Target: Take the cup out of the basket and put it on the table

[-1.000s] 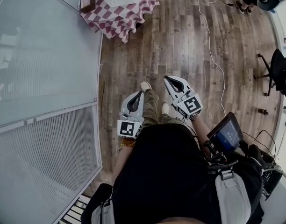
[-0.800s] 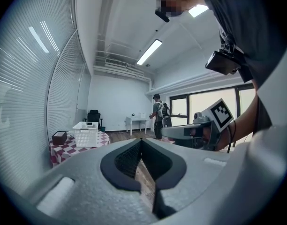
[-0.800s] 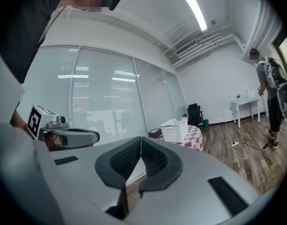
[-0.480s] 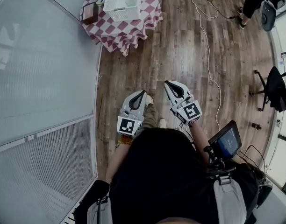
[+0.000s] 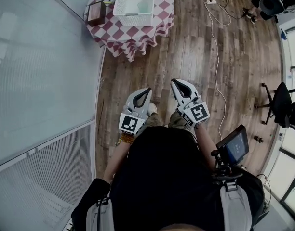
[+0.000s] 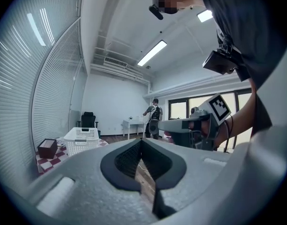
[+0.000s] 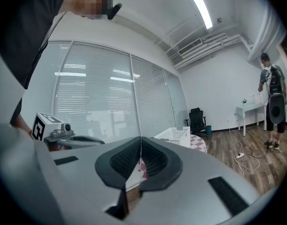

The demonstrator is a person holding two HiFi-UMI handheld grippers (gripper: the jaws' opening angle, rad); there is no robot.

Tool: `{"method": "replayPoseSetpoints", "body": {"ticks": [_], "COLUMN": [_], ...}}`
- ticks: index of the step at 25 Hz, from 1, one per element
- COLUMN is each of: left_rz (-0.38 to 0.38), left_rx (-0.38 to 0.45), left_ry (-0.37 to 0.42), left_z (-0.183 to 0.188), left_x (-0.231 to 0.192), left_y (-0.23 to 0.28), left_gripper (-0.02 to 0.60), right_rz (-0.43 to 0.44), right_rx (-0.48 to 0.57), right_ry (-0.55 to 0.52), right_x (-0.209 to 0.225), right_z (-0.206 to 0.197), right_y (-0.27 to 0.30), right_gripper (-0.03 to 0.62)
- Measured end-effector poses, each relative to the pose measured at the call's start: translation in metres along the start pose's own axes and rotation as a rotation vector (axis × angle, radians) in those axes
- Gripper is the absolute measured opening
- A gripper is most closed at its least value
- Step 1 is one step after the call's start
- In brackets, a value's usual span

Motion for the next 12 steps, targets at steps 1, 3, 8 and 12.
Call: {"method": "replayPoseSetpoints", "body": {"ticks": [1,3,8,12], "left_rz": [-0.001,0.002,0.050,0.138], "left_rx": [-0.006,-0.019,0.000,-0.005], "left_ry": [0.008,0.029,-0.019,-0.041], "left_z": [0.003,0.007,0.015,0.022], "left_x": [-0.013,-0.034,-0.077,-0.112], "left_y": [0.008,0.024,0.081,0.138], "left_gripper": [0.006,0.006,0.006,0.006], "right_rz": [-0.004,-0.004,0.059,0.133], "right_rx": [0.005,0.008,-0.001,-0.025], "right_ry": [0.003,0.011,0.032,0.027], "right_x": [0.007,0.020,0.068,0.124], "right_z": [0.004,0.011,0.012,0.016], "right_y": [0.011,0.029,0.079,0.132], "right_gripper": [0.012,0.012,0.012,0.012]}}
Point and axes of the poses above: the fingertips, and each gripper's own axes: y forward along the fingers, x to its right, z out of its top, the point moved 3 cm from there along -y, backward along the fingers, and after that the axes turned 12 degrees about -z, right-handed, at the moved point
